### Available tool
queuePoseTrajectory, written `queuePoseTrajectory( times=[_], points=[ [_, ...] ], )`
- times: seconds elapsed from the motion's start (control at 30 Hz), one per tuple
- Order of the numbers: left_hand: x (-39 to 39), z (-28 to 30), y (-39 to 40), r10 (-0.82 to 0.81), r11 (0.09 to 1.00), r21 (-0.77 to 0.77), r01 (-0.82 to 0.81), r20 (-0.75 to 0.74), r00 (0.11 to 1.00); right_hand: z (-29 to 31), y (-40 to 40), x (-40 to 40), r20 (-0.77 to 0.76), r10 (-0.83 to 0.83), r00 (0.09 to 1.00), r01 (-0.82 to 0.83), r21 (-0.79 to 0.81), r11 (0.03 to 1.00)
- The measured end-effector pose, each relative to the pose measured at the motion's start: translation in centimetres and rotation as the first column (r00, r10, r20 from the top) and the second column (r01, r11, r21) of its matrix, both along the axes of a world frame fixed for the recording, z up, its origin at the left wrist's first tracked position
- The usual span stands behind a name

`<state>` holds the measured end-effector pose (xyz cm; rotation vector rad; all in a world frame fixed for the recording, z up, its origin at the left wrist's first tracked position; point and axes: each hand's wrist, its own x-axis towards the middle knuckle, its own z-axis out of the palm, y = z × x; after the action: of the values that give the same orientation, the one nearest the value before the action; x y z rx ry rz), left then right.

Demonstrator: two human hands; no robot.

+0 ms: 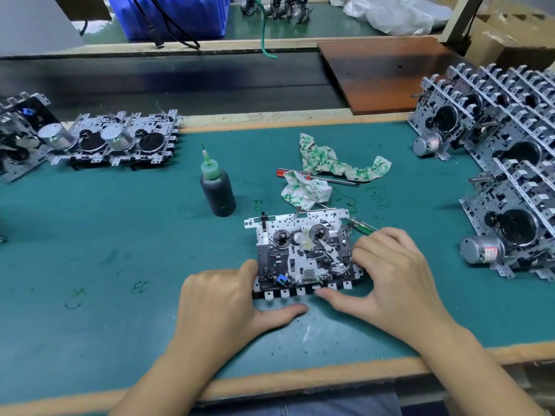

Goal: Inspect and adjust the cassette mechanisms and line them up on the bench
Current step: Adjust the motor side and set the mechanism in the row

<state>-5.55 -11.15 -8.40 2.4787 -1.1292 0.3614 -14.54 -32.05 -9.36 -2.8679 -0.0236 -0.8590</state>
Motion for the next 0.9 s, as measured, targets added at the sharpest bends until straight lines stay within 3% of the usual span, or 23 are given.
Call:
queuePoseTrajectory(
  times=[0.1,0.3,0.47,0.8,0.9],
  points=[
    [-0.3,0.1,-0.2,0.063,0.998,-0.026,-0.063,0.004,0.998,0.1,-0.3,0.0,-0.028,0.090,0.996,-0.091,-0.008,0.996],
    [-0.1,0.2,-0.1,0.090,0.995,-0.049,-0.091,-0.010,0.996,0.0,0.0,0.0,-0.004,0.063,0.998,-0.063,-0.071,0.996],
    [0.0,0.0,-0.2,0.133,0.989,-0.056,-0.135,-0.046,0.990,0.1,0.0,0.0,-0.037,0.112,0.993,-0.110,0.036,0.993],
    [0.9,0.1,0.7,-0.168,0.986,-0.042,0.164,-0.144,0.975,0.1,0.0,-0.1,-0.047,0.016,0.999,-0.017,-0.019,1.000],
    [0.8,0.2,0.5,-0.151,0.988,-0.052,0.145,-0.127,0.980,0.1,0.4,-0.1,-0.032,-0.033,0.999,0.032,-0.038,0.999]
  ],
)
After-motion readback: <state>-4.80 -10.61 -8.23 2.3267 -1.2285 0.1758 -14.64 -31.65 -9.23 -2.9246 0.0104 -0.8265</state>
